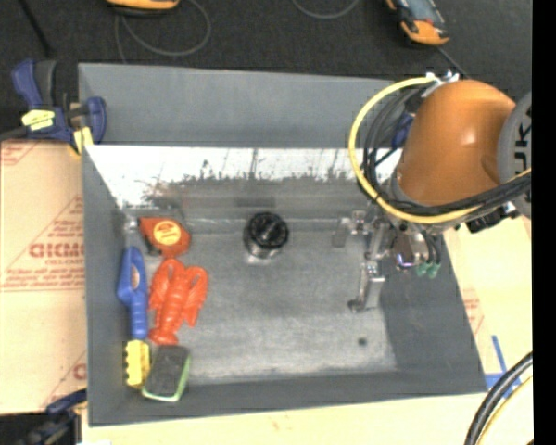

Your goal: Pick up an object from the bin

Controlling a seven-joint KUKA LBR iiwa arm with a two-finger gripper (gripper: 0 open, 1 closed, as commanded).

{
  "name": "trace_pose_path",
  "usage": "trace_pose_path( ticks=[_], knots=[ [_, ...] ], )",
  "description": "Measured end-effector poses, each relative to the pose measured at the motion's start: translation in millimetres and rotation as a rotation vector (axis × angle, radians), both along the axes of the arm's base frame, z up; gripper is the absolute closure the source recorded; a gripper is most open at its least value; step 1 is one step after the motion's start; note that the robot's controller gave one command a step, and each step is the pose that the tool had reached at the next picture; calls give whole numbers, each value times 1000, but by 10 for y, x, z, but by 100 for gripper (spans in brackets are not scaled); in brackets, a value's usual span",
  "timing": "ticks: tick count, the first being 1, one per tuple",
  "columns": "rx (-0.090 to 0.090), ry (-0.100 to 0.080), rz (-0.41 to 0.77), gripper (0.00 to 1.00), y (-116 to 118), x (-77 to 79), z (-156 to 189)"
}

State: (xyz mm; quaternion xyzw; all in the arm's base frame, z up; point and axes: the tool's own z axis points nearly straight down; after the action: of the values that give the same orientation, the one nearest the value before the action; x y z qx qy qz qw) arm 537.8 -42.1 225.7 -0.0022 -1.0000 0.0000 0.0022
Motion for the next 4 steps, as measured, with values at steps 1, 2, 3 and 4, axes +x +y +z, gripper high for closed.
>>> trace_pose_path(
  ticks=[1,2,3,4],
  knots=[
    [-1,-8,1,0,0,14,45],
    [-2,-17,33,0,199,328,-412],
    [0,-13,32,0,209,412,-1038],
    [0,6,78,0,453,398,-888]
  ],
)
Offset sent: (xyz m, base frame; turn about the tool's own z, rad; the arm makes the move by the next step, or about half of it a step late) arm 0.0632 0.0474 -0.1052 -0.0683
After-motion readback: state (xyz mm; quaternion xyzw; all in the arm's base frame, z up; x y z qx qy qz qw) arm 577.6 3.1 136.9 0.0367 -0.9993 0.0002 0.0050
